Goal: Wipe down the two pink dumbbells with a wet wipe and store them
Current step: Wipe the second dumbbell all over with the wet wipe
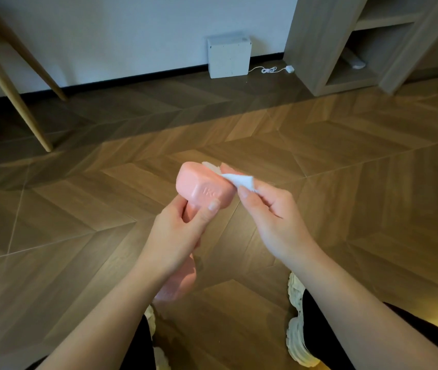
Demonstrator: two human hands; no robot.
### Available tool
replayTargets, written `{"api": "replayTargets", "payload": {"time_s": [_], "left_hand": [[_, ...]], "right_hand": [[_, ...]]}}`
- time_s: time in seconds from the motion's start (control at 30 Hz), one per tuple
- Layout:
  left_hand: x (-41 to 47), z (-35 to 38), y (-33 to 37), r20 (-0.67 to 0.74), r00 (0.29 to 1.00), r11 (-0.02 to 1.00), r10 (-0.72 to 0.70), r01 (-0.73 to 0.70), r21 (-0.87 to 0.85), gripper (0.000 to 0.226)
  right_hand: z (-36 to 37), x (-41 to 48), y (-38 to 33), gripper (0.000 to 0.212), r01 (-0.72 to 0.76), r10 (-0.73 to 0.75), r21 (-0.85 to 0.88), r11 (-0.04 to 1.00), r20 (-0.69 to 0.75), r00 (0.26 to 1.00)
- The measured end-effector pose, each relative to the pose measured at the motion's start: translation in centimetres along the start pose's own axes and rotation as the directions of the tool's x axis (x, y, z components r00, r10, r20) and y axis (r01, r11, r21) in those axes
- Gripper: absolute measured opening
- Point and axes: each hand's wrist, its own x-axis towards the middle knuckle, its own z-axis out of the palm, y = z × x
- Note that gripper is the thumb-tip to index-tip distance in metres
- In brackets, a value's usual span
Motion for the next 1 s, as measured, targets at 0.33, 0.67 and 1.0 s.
{"api": "replayTargets", "payload": {"time_s": [0.33, 0.67, 1.0], "left_hand": [[-0.2, 0.5, -0.1, -0.077, 0.994, 0.992, 0.073, -0.064, 0.108, 0.080], [-0.2, 0.8, 0.2, -0.093, 0.992, 0.986, 0.088, -0.073, 0.147, 0.083], [-0.5, 0.9, 0.2, -0.022, 0.992, 0.970, 0.125, -0.118, 0.210, 0.077]], "right_hand": [[0.1, -0.7, -0.1, 0.031, 0.001, -0.007, -0.092, 0.996, -0.068, 0.998], [-0.5, -0.5, -0.4, 0.036, 0.077, -0.128, -0.423, 0.903, -0.094, 0.987], [-0.6, -0.8, 0.0, 0.048, -0.003, -0.009, -0.194, 0.981, -0.062, 0.998]]}}
